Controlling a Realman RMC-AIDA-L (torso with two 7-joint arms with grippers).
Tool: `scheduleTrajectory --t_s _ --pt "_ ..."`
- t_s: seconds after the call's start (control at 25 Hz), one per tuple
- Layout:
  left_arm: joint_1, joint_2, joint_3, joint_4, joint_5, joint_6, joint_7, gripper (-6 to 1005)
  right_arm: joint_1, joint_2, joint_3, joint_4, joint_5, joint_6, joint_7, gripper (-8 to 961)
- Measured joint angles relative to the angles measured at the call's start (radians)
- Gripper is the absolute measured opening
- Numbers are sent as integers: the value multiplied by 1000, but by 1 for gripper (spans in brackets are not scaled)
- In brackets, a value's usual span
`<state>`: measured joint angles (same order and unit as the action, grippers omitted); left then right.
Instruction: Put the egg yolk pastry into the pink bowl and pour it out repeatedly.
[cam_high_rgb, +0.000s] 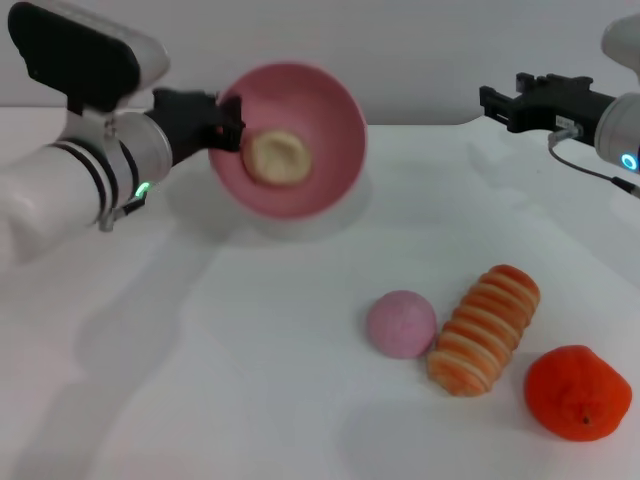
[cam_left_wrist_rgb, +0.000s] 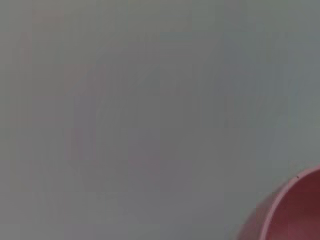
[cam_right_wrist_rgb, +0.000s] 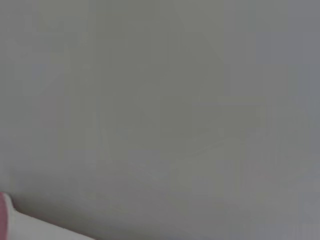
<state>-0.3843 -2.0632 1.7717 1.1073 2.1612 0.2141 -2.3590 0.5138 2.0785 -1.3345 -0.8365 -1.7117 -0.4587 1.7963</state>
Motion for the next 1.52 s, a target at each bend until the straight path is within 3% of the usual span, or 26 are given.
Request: scheduleTrajectory --t_s 0.04,0.12,0.36,0.6,0.8,1.2,1.52 --pt "0 0 0 0 0 0 0 0 -2 0 1 1 0 1 0 539" --pt "28 0 151 -24 2 -316 111 0 -9 0 4 4 0 1 0 539" --pt "-4 -11 364 -171 28 -731 265 1 -16 1 7 5 0 1 0 539" --pt "-49 -15 448 -275 44 -927 319 1 -21 1 7 5 0 0 0 540" --pt "-83 -16 492 -358 50 -1047 393 0 -23 2 8 5 0 0 0 540" --pt "-86 -16 503 -380 52 -1076 487 0 -29 3 -2 12 0 -2 4 541" --pt "-70 -15 577 -382 36 -1158 591 1 -35 2 -8 30 41 -10 1 541"
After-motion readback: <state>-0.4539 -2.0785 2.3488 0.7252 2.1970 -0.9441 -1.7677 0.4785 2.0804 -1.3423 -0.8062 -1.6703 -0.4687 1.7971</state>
